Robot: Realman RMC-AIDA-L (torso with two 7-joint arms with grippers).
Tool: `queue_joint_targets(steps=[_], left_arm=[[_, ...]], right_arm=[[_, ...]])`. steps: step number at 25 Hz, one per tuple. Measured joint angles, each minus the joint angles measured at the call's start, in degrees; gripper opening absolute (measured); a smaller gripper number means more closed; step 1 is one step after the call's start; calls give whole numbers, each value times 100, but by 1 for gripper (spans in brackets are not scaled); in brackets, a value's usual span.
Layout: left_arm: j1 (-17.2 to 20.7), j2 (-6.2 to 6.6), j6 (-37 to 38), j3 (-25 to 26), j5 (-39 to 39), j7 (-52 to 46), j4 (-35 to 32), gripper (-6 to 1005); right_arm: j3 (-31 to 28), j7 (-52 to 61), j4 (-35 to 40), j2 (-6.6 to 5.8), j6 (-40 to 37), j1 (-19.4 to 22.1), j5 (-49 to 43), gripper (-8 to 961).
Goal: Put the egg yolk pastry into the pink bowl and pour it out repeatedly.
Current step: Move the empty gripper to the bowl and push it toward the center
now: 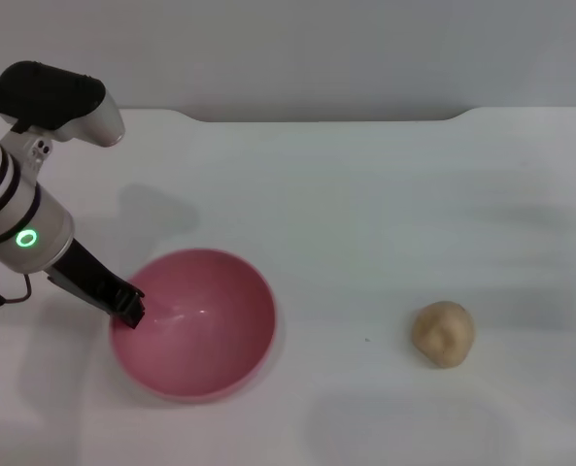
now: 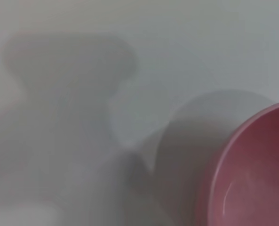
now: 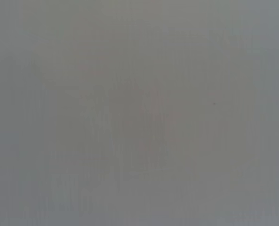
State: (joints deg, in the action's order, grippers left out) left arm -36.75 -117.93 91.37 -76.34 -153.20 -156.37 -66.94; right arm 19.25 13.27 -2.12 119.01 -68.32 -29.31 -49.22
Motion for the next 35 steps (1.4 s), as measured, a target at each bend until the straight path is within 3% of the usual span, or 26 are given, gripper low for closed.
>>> queue_joint_targets(steps=[3,10,12,17,22,23,24,25,27,32,35], left_arm=[[-11,6,4,-16,0,7,-4,122],[-20,7,53,-31,-1,14,-17,43],[-36,7,64,-16,1,14,-37,21],[-137,24,5,151,5,19,-109,-1],[-205,37,-159,423,-2,22,-224,0],[-237,36,-251,429,-7,-1,-235,0],[-237,36,-251,429,-7,-1,-235,0],[-255,32,-287,428,-7,-13,-235,-1],[-283,24,-353,430,-8,-25,-229,-1],[-347,15,-415,433,-11,-41,-204,-1],[-371,10,-415,435,-10,-47,-199,-1]], right_arm=[[0,0,-5,5,-4,11,0,454],[3,379,-22,8,11,-12,1,454],[72,1178,60,-15,135,-63,-75,454],[573,4457,922,-61,1041,-282,-1173,453],[1504,8570,2104,-266,1765,-580,-3663,453],[1747,10043,2515,-398,1572,-730,-4926,453],[1818,10728,2735,-442,1366,-810,-5627,453],[1818,10728,2735,-442,1366,-810,-5627,453],[1855,11717,3233,-495,699,-999,-6852,453],[1863,12726,4157,-594,-1290,-1714,-9264,453],[1938,12817,4470,-569,-2269,-2089,-10053,453]])
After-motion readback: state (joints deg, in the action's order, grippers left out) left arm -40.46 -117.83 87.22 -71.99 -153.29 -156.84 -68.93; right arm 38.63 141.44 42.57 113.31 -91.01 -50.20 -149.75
